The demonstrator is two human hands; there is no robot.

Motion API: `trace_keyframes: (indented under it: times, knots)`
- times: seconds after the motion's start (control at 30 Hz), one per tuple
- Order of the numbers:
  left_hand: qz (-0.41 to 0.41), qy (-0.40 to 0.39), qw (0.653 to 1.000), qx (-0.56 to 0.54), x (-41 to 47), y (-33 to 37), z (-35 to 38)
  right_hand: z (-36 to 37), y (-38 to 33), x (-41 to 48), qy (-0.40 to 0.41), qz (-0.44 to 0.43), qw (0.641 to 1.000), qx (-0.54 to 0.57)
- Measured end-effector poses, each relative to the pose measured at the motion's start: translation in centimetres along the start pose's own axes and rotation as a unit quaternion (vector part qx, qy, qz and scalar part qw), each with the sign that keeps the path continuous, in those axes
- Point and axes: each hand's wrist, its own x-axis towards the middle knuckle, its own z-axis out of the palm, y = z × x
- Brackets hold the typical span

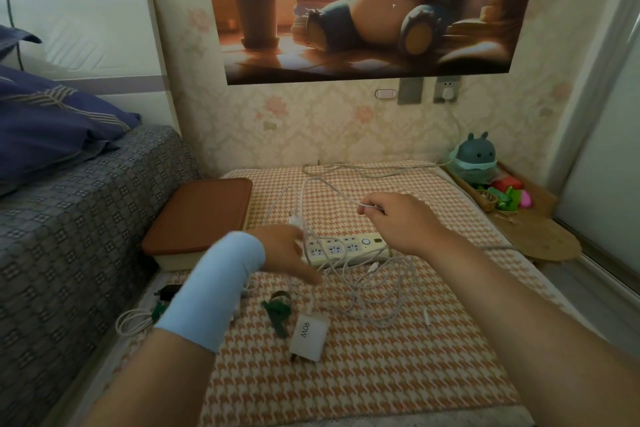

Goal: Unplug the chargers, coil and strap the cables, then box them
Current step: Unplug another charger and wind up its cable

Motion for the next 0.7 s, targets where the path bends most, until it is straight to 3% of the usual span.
trace_keyframes:
  times: [0.07,0.13,0.17,0.2,0.27,0.43,0.5,0.6,0.7]
  knots:
    - [0.011,0.209,0.972,-0.103,-1.7,0.9,-2.6,0.1,-0.1,0.4,-0.016,0.004,1.0,-0.017]
    - [0.109,0.44,0.884,-0.117,-2.8,3.2,-3.2,0.1,-0.8,0.5,-0.028,-0.003,1.0,-0.008]
    - [0.175,0.478,0.856,-0.084,-2.9,4.7,-3.0,0.1,-1.3,0.6,-0.026,-0.02,0.999,0.01]
    - [0.234,0.467,0.852,-0.048,-2.6,5.8,-2.3,-0.1,-1.8,0.6,-0.019,-0.042,0.998,0.033]
    - [0.277,0.385,0.88,0.023,-0.7,6.5,-0.4,-0.7,-2.7,0.6,0.004,-0.071,0.994,0.088]
    - [0.143,0.277,0.95,0.012,1.4,5.0,0.7,-0.5,-2.6,0.1,0.019,-0.097,0.986,0.138]
    - [0.087,0.249,0.964,0.027,1.0,4.4,-0.4,-0.2,-1.6,0.2,0.061,-0.074,0.984,0.149]
    - [0.151,0.306,0.933,-0.118,0.3,3.6,-1.3,-0.5,-0.1,0.5,0.104,-0.037,0.979,0.171]
    - [0.243,0.366,0.828,-0.348,-0.6,4.1,-1.6,0.6,0.5,0.8,0.045,-0.031,0.99,0.129]
